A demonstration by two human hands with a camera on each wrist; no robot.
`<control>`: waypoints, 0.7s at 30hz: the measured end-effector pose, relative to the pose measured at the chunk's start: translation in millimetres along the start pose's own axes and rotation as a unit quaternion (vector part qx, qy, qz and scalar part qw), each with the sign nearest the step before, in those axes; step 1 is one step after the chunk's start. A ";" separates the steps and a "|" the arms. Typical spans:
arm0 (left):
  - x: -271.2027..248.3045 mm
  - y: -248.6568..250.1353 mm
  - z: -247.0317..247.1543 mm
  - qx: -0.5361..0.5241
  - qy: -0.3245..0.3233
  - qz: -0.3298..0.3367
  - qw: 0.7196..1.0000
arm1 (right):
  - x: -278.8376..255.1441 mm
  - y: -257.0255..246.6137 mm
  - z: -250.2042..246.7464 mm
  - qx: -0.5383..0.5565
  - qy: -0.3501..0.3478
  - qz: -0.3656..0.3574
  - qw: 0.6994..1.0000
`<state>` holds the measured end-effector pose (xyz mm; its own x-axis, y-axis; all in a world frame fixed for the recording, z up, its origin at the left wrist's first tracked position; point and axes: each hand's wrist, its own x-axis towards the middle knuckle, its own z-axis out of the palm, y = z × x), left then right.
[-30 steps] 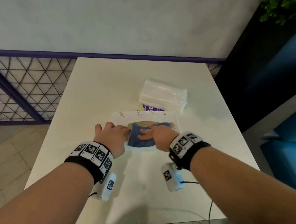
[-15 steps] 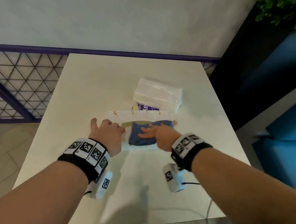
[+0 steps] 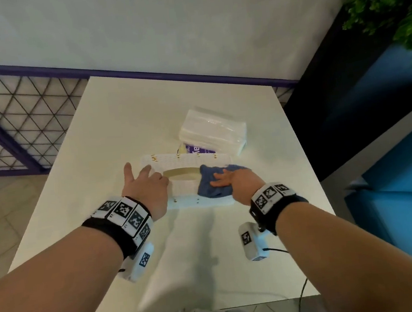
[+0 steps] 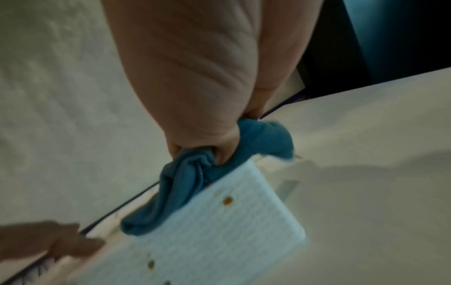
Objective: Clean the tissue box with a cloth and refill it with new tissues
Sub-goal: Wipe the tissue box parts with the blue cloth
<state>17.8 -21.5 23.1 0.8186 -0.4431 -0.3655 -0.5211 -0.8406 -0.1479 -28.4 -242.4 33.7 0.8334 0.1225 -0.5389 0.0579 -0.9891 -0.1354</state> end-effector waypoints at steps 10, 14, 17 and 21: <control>6.0 45.9 -0.7 -0.100 0.060 0.063 0.991 | -32.4 35.1 -55.3 0.240 0.314 0.177 0.901; 8.9 41.8 -5.4 -0.085 0.046 0.054 0.994 | -20.6 24.9 -72.4 0.198 0.320 0.173 0.910; 10.3 39.4 -5.5 -0.085 0.040 0.057 0.994 | 2.5 1.8 -43.5 0.119 0.206 0.143 0.961; 19.0 33.4 -11.0 -0.085 0.014 0.071 0.994 | 37.6 -10.9 17.8 0.072 -0.003 0.133 0.988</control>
<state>18.6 -61.4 21.4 0.7473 -0.5680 -0.3449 -0.5857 -0.8081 0.0619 -7.5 -225.6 0.1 0.8048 -0.1395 -0.5769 -0.2424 -0.9645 -0.1050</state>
